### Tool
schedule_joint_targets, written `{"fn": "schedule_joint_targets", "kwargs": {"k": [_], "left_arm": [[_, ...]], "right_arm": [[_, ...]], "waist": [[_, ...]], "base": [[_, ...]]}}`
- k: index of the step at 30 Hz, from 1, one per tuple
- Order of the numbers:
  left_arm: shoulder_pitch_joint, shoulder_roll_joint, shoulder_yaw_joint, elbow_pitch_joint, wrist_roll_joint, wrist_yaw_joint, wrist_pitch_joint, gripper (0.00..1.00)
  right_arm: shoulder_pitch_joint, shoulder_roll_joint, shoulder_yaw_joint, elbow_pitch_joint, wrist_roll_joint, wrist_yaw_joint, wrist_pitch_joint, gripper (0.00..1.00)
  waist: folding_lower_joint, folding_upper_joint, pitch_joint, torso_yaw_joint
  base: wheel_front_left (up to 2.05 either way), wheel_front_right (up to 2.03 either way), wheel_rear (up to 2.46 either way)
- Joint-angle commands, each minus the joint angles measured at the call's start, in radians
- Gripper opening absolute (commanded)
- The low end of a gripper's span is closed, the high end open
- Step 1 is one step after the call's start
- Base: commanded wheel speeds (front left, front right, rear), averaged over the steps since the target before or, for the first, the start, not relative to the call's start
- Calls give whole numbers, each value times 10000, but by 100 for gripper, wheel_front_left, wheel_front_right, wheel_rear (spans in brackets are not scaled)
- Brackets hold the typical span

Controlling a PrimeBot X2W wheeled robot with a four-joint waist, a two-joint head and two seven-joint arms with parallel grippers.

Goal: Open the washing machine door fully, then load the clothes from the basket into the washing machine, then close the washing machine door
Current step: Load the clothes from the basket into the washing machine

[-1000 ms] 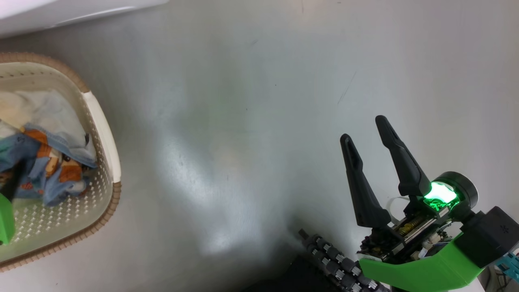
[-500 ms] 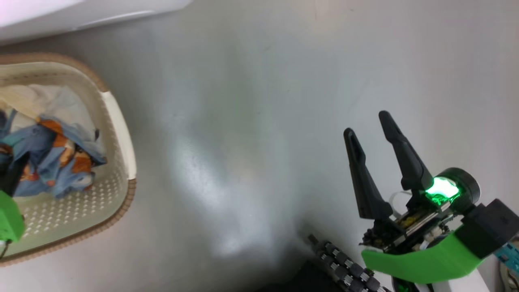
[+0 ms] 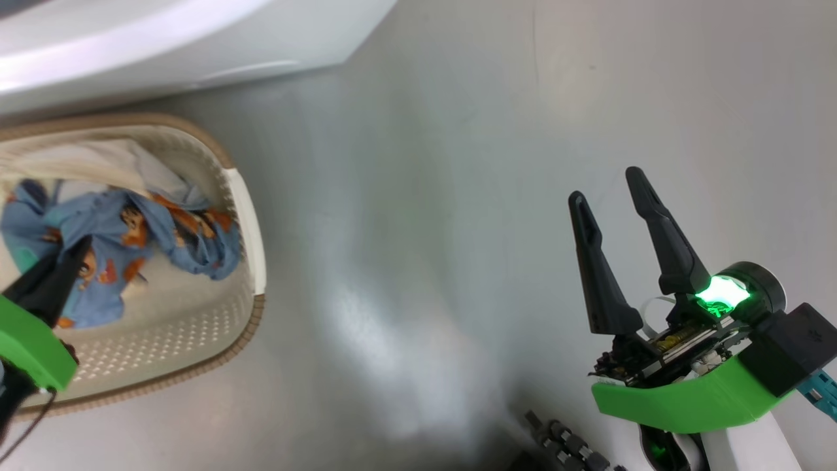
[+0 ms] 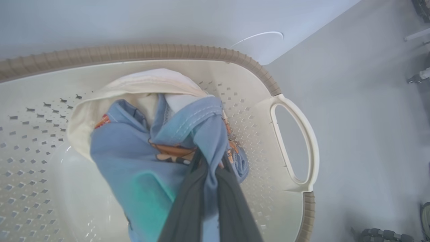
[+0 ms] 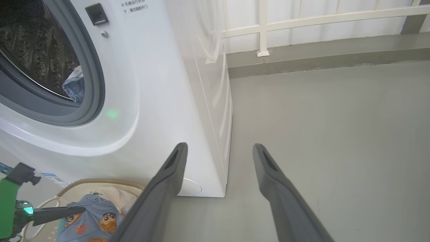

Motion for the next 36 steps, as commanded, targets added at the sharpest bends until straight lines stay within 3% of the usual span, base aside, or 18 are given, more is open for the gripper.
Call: {"fn": "schedule_joint_targets", "kwargs": {"k": [1, 22, 32, 36], "left_arm": [[494, 481, 731, -394, 202, -25, -133, 0], [3921, -541, 4352, -2418, 1254, -25, -135, 0], [5284, -1667, 6098, -2915, 1661, -25, -135, 0], [5942, -2449, 7191, -3098, 2328, -25, -135, 0]], "right_arm": [[86, -81, 109, -106, -90, 16, -46, 100], [280, -81, -277, 1047, -269, 16, -46, 100], [449, -81, -591, 1688, -284, 16, -46, 100], [560, -81, -641, 2030, -329, 16, -46, 100]], "waist": [[0, 0, -479, 274], [0, 0, -3057, 764], [0, 0, -4462, 934], [0, 0, -5132, 1024]], "base": [[0, 0, 0], [0, 0, 0], [0, 0, 0], [0, 0, 0]]}}
